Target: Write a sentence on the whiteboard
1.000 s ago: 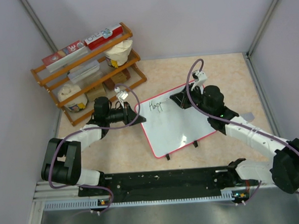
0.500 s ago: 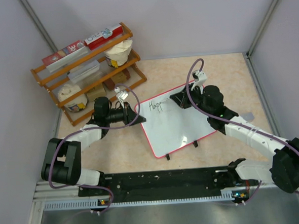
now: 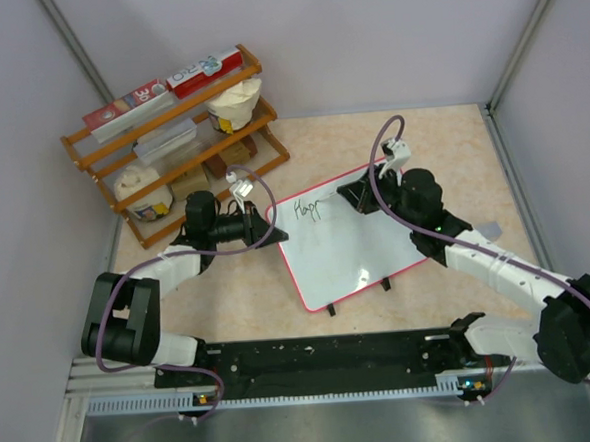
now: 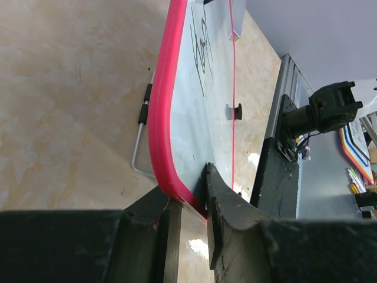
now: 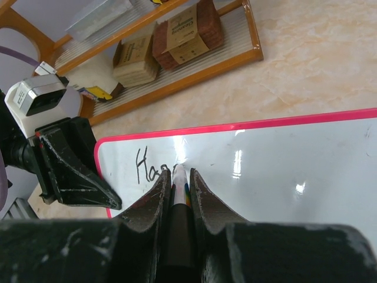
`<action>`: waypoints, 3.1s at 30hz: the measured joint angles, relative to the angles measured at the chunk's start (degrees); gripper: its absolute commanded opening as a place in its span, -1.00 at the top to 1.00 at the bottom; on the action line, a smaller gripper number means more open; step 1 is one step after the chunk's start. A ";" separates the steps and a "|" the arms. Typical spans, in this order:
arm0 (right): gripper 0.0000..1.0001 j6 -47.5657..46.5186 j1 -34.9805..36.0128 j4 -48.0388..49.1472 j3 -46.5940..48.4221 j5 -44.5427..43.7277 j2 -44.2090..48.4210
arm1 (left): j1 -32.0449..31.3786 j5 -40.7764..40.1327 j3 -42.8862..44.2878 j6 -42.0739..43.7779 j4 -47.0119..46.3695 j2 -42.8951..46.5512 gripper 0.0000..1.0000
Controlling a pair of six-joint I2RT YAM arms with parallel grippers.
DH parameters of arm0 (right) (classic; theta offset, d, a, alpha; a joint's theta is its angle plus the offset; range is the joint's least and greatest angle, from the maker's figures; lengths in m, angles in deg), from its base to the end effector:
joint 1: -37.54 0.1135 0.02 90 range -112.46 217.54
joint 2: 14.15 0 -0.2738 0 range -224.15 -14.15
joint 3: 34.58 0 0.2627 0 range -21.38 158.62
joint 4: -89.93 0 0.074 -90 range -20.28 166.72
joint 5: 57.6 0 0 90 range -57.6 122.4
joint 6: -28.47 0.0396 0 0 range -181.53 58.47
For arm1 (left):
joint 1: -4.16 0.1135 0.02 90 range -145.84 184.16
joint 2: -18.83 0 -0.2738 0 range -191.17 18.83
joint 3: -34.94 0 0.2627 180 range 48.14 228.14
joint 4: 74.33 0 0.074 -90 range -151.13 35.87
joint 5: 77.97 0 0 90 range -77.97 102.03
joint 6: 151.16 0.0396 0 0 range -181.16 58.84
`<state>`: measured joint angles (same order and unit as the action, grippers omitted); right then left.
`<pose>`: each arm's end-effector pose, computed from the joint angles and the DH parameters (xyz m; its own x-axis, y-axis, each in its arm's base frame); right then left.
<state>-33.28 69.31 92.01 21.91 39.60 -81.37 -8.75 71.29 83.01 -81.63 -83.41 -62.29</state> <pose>0.2389 0.1538 0.3000 -0.4097 0.2986 -0.8619 -0.4924 0.7230 0.4845 0.2693 -0.0966 0.2025 -0.6786 -0.0278 -0.7339 0.6857 0.3341 -0.6467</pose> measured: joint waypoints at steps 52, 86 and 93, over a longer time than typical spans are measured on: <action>1.00 0.96 -2.69 0.13 -3.74 4.02 4.70 | -0.37 0.02 0.28 0.37 0.07 0.00 1.00; 1.00 0.31 -2.71 0.39 -0.94 3.08 0.96 | -0.39 -0.17 0.39 0.46 0.48 0.02 1.00; 1.00 -0.24 -2.71 -0.37 -2.27 4.04 2.14 | -0.39 -0.17 0.39 0.46 0.50 0.02 1.00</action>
<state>-33.52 66.60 91.64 19.64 43.64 -79.23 -9.14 71.12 83.41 -81.17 -82.91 -62.27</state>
